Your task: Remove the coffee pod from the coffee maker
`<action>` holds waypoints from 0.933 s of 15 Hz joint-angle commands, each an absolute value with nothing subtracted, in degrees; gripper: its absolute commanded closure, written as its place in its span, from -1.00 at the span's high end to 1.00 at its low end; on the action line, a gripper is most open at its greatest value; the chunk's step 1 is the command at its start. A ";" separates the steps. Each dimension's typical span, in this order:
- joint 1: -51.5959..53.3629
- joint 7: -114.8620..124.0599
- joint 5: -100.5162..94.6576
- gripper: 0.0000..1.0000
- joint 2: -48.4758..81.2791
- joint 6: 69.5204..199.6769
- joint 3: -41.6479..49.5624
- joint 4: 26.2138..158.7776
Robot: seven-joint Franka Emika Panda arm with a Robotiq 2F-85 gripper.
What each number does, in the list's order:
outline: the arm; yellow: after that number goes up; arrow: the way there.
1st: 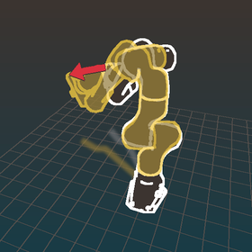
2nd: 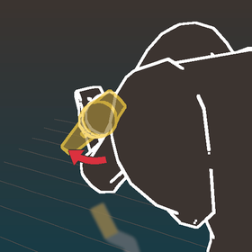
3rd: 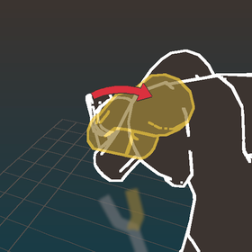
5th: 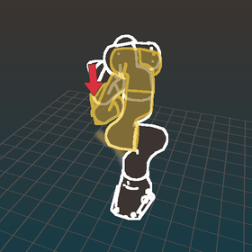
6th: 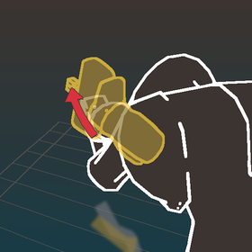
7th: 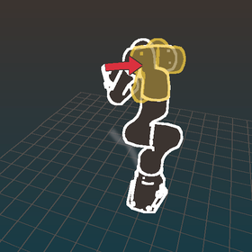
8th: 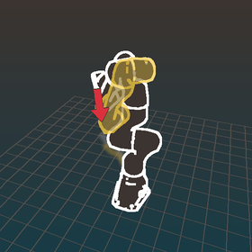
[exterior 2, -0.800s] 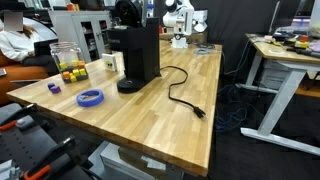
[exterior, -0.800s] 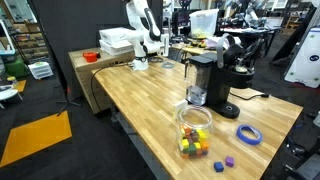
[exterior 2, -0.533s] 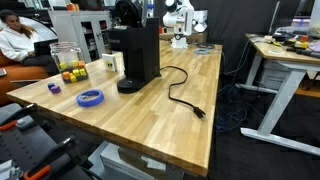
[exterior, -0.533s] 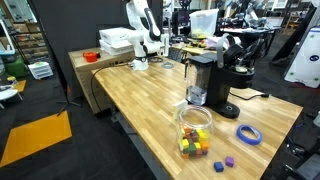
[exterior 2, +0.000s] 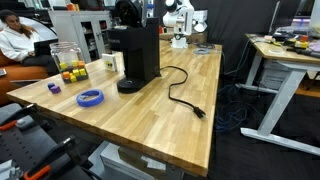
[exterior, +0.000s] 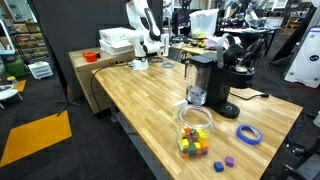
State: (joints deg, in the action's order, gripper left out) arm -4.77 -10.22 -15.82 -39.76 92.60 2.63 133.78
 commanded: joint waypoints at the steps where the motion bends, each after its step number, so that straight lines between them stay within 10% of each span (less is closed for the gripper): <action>1: -3.56 -9.66 -16.31 1.00 -39.71 92.24 3.44 133.56; 14: 2.72 -10.02 -14.59 1.00 -29.10 99.11 0.56 131.56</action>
